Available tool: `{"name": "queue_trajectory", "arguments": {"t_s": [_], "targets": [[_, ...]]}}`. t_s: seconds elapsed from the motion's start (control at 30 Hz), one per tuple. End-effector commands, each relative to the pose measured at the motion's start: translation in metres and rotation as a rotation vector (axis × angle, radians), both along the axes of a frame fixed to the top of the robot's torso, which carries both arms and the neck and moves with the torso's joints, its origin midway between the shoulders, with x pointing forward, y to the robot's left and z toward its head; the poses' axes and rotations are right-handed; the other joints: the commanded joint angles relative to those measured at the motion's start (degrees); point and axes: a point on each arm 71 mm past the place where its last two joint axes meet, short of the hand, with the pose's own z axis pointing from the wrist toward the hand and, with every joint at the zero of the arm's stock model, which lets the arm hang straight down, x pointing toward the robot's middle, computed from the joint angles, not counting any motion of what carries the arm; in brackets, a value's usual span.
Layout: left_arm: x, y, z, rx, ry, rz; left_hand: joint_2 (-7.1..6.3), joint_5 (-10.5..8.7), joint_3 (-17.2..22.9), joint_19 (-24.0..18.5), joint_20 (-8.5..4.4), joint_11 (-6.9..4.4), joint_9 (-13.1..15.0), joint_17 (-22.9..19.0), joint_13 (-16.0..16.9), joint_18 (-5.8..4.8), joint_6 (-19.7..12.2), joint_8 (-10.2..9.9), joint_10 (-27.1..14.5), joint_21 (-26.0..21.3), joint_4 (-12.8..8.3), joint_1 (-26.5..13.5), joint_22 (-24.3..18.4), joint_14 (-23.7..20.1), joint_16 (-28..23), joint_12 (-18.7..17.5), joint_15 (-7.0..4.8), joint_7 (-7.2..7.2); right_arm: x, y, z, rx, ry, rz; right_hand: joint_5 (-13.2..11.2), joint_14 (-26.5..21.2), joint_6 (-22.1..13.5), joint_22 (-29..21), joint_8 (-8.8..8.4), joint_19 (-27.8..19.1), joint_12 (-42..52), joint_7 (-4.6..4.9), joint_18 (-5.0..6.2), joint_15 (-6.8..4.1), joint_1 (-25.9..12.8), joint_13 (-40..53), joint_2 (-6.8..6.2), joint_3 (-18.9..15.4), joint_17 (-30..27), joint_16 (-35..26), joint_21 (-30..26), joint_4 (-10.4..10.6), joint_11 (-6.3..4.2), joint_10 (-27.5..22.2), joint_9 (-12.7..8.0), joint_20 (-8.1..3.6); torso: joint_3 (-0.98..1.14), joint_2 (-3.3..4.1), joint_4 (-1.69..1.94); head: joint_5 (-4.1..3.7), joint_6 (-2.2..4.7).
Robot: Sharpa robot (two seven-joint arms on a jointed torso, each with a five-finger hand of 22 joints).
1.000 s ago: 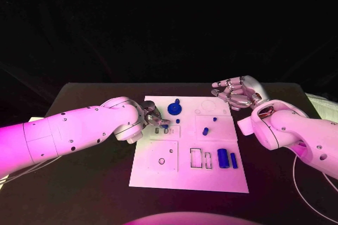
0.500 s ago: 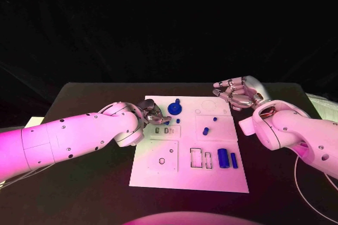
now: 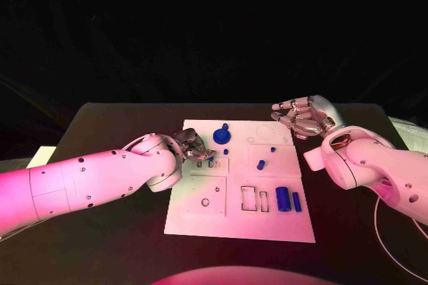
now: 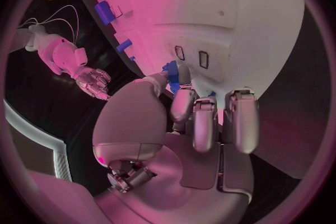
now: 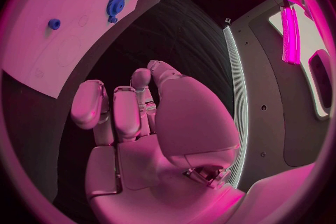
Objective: Assemble the parts on the task board
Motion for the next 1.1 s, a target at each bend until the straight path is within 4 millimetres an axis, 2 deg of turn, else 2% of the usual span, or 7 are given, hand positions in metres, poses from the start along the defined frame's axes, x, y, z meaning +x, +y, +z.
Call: {"name": "queue_trajectory", "arguments": {"t_s": [0.03,0.53,0.67,1.1], "targets": [[-0.001,-0.002,-0.001,0.027,-0.042,-0.006,-0.53,-0.31,8.1,3.4,0.08,0.01,0.0,15.1,0.1,-0.83,0.2,0.3,0.4,0.2,-8.0,0.3,10.6,6.0,0.2,0.3,0.06,-0.42,0.000,0.001,-0.001,-0.002,0.000,0.018,0.1,1.1,-0.2,-0.1,0.03,-0.2,0.0,0.02,0.41,0.32,-0.5,-0.1,-0.23,0.3,0.0,-0.3,-0.3,0.1,0.09,-0.2,0.0,0.07,0.01,0.02,-0.09,0.05,0.05],[-0.002,-0.003,-0.011,0.063,-0.008,-0.009,-1.18,-0.56,7.8,3.5,0.08,-0.06,0.0,15.1,0.1,-0.89,0.4,0.5,0.6,0.4,-8.1,-0.1,10.8,6.0,0.2,0.5,0.03,-0.53,-0.001,0.001,-0.001,-0.002,0.001,0.018,0.1,1.1,-0.2,-0.1,0.03,-0.3,-0.1,0.02,0.41,0.34,-0.7,-0.1,-0.20,0.3,0.0,-0.3,-0.4,0.2,0.10,-0.3,0.0,0.08,0.02,0.09,-0.16,-0.10,0.00],[-0.003,-0.003,-0.012,0.075,0.006,-0.009,-1.50,-0.67,7.5,3.6,0.07,-0.11,0.0,15.1,0.7,-0.93,0.6,0.6,0.8,0.6,-8.2,-0.3,10.9,6.0,0.2,1.0,0.01,-0.62,-0.001,0.000,-0.001,-0.003,0.002,0.016,0.1,1.1,-0.2,-0.1,0.03,-0.3,-0.1,0.02,0.41,0.34,-0.7,-0.1,-0.20,0.3,0.0,-0.3,-0.4,0.2,0.10,-0.3,0.0,0.08,0.00,0.10,-0.05,-0.25,-0.11],[-0.005,-0.003,-0.014,0.104,0.048,-0.023,-4.07,-0.77,4.4,3.7,-0.09,-0.46,-0.5,15.1,1.3,-1.00,1.6,0.6,1.2,0.8,-8.8,-1.3,11.2,6.0,0.2,1.7,-0.26,-1.11,-0.001,0.000,-0.001,-0.003,0.003,0.017,0.1,1.1,-0.2,-0.1,0.03,-0.3,-0.1,0.02,0.41,0.34,-0.7,-0.1,-0.20,0.3,0.0,-0.3,-0.4,0.2,0.10,-0.3,0.0,0.08,0.00,0.08,-0.09,-0.28,-0.29]]}}
